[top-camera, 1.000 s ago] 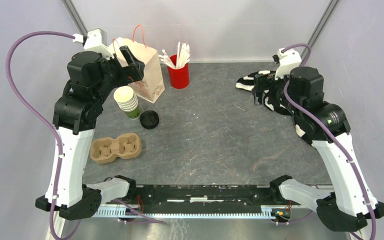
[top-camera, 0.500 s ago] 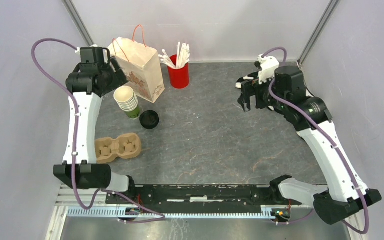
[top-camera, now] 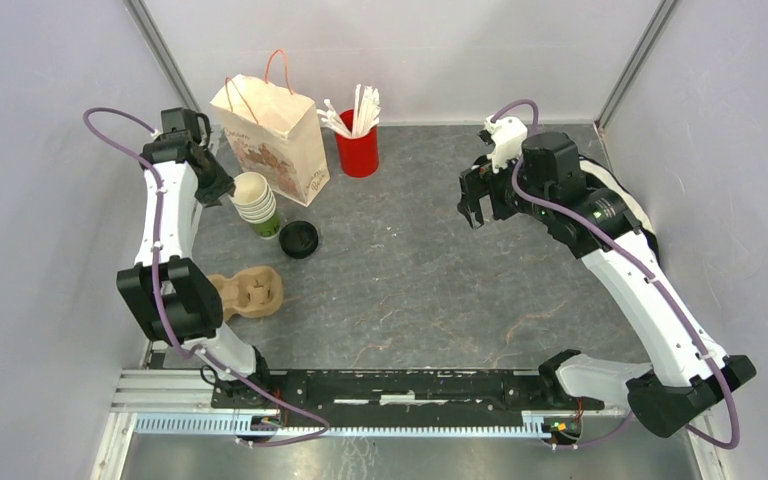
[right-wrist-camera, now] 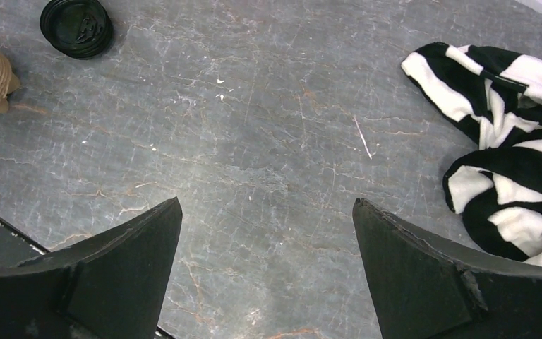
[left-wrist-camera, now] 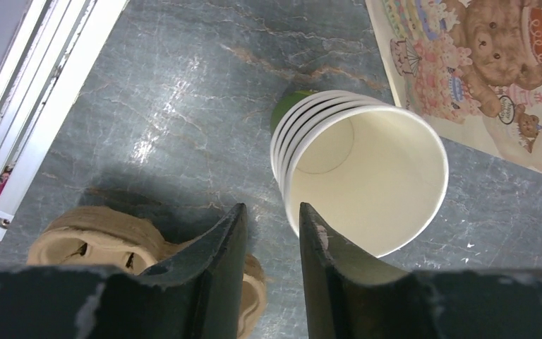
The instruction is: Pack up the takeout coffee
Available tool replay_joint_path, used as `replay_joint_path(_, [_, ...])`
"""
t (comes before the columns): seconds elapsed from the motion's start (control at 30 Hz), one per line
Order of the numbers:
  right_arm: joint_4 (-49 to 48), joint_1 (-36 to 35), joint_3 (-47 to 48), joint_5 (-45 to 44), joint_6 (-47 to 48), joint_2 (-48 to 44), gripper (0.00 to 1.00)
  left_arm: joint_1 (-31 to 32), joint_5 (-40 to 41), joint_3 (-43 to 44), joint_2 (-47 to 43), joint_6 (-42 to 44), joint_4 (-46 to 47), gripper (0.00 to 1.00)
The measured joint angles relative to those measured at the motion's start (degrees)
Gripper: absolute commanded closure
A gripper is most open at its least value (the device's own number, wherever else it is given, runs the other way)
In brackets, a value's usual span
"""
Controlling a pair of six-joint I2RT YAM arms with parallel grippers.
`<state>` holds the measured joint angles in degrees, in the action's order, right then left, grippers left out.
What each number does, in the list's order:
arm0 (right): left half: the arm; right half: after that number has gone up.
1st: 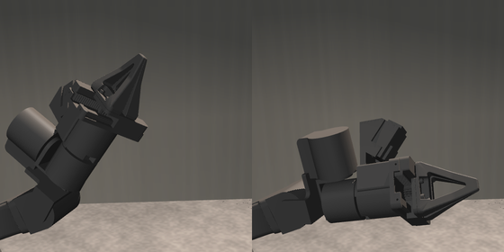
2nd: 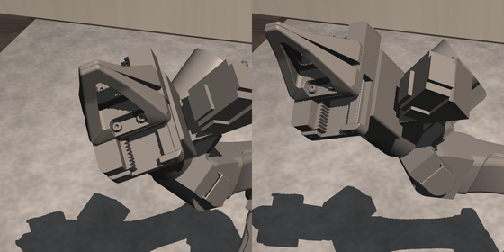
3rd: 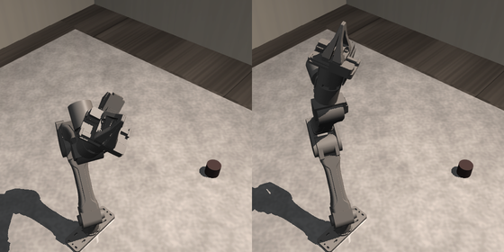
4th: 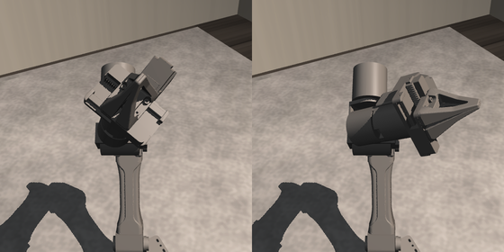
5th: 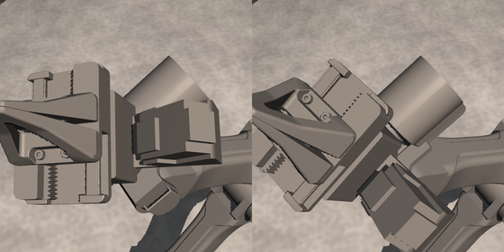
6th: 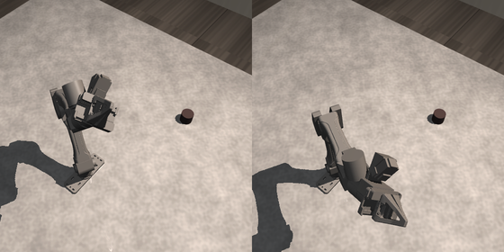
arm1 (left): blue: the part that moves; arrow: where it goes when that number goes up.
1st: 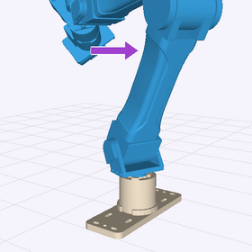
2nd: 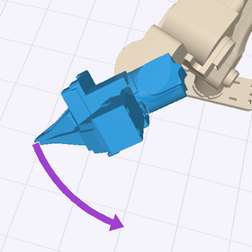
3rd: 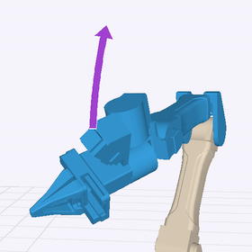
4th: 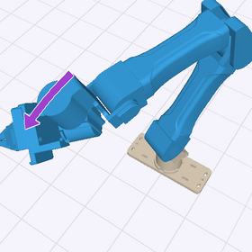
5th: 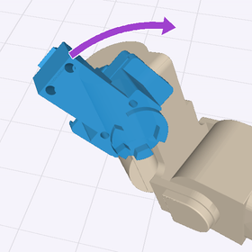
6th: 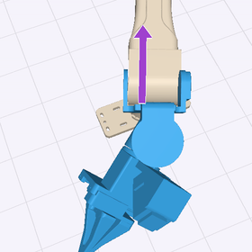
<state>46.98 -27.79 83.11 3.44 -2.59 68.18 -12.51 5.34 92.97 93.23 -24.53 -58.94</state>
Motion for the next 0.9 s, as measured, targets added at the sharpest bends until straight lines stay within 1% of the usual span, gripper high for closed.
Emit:
replay_joint_path(0.17, [-0.3,-0.3,0.0,-1.1,0.7,0.2,0.02,0.0,-0.6,0.1,1.2,0.0,1.1,0.67])
replay_joint_path(0.3, [-0.7,-0.3,0.0,-1.4,1.0,0.2,0.02,0.0,-1.0,0.4,2.9,0.1,1.7,0.68])
replay_joint_path(0.43, [-0.7,-0.3,0.0,-1.9,1.0,0.2,0.02,0.0,-1.0,0.5,3.9,0.1,1.8,0.73])
replay_joint_path(0.5, [-0.8,-0.3,0.0,-2.1,1.0,0.2,0.02,0.0,-1.0,0.5,3.9,0.1,1.9,0.77])
replay_joint_path(0.63, [-1.0,-0.3,0.0,-2.2,1.0,0.2,0.02,0.0,-1.0,0.5,3.9,0.1,2.0,0.79])
replay_joint_path(0.9, [-1.0,-0.3,0.0,-2.2,1.0,0.2,0.02,0.0,-1.0,0.5,3.9,0.1,2.1,0.87])
